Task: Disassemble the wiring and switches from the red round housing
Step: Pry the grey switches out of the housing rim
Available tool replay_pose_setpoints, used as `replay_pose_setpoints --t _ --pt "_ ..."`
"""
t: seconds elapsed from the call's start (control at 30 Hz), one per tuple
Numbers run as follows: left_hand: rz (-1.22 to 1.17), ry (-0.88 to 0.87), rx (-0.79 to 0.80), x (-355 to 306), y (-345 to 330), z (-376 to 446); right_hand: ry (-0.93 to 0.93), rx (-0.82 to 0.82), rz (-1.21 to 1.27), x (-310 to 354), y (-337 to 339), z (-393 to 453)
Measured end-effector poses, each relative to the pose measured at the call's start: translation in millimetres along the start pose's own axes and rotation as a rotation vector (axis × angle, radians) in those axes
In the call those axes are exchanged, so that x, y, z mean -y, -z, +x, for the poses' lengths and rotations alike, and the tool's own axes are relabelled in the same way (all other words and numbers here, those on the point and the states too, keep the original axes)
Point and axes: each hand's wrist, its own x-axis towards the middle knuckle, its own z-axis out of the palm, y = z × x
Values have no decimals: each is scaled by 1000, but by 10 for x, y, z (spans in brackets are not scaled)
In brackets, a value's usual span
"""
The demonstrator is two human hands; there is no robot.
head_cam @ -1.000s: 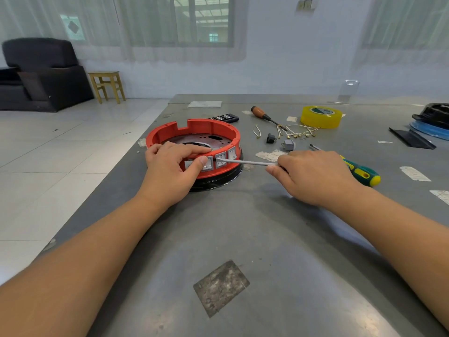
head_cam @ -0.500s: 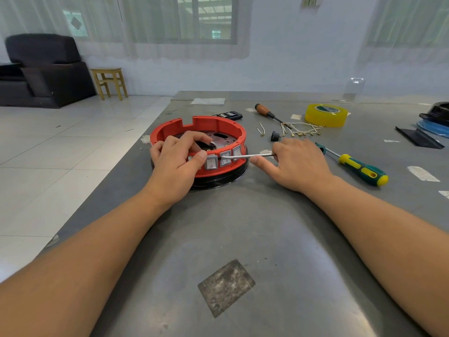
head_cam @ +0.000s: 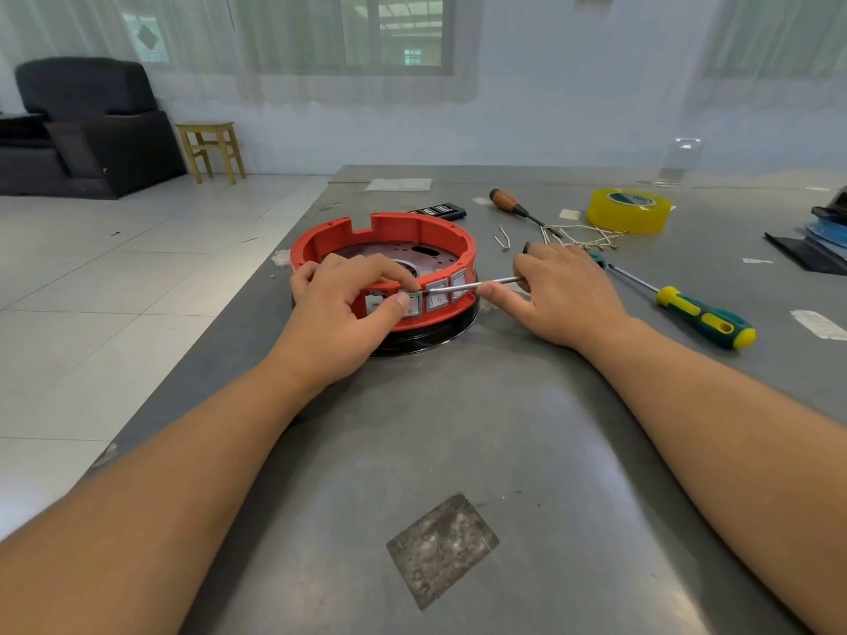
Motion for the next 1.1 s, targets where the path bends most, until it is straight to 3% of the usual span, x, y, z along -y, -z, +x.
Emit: replay_pose_setpoints --t 0.53,0.77,1.1 --pt "-1 -31 -16 29 58 -9 -159 7 44 113 269 -582" --pt "5 -41 -1 40 52 -8 -117 52 -90 75 351 -696" --pt "-10 -29 -13 34 50 -11 -150 74 -98 164 349 -677"
